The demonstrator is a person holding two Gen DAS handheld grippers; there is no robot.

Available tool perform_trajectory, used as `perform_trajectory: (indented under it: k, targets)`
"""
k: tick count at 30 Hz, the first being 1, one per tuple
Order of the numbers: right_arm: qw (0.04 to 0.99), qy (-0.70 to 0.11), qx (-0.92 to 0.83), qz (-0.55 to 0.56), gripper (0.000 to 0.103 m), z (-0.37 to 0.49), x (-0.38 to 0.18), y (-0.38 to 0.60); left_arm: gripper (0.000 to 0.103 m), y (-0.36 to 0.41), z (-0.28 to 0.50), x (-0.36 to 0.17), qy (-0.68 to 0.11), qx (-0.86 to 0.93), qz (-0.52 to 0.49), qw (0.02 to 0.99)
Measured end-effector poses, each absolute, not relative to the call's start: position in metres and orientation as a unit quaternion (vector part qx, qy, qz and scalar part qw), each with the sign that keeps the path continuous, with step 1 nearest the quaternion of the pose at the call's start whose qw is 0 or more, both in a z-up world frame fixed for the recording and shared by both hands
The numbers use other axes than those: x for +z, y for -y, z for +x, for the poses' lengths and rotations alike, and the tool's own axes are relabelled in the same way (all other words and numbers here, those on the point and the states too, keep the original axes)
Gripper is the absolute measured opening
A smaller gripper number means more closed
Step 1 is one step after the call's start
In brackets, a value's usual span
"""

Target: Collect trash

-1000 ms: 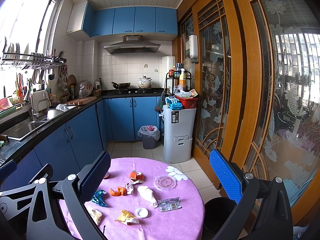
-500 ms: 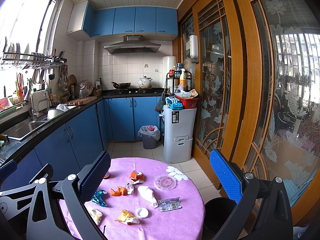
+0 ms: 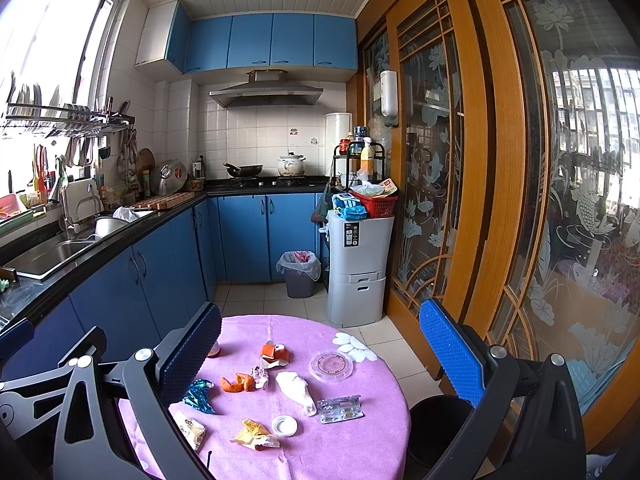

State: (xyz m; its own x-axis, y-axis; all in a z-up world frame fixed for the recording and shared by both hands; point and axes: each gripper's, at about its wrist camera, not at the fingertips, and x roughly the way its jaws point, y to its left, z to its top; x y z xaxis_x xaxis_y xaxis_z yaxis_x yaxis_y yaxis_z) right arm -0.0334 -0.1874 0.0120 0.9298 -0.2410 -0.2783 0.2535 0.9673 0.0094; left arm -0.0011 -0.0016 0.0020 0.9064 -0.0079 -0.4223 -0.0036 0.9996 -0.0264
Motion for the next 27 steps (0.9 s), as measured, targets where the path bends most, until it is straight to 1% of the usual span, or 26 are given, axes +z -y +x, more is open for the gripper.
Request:
perform_trajectory:
  k: [15, 19, 22, 26, 27]
  targets:
    - [0.978, -0.168, -0.123, 0.024, 0.097, -0.016, -0.001, 0.189, 0.1, 0.005, 0.016, -0.016, -0.249, -0.001, -0.012, 0.968]
    - [0.974, -0.187, -0.123, 0.026, 0.097, -0.005, -0.01, 0.193, 0.1, 0.007, 0.026, -0.024, -0.273, -0.008, -0.018, 0.962]
    - [0.969, -0.216, -0.119, 0.026, 0.097, 0.009, -0.022, 0.194, 0.1, 0.009, 0.04, -0.037, -0.304, -0.001, -0.011, 0.953]
    - [0.953, -0.281, -0.111, 0.032, 0.097, 0.036, -0.051, 0.2, 0.1, 0.011, 0.07, -0.071, -0.379, 0.026, 0.02, 0.925]
    - [0.946, -0.303, -0.109, 0.032, 0.097, 0.044, -0.061, 0.202, 0.1, 0.01, 0.08, -0.086, -0.41, 0.024, 0.023, 0.911]
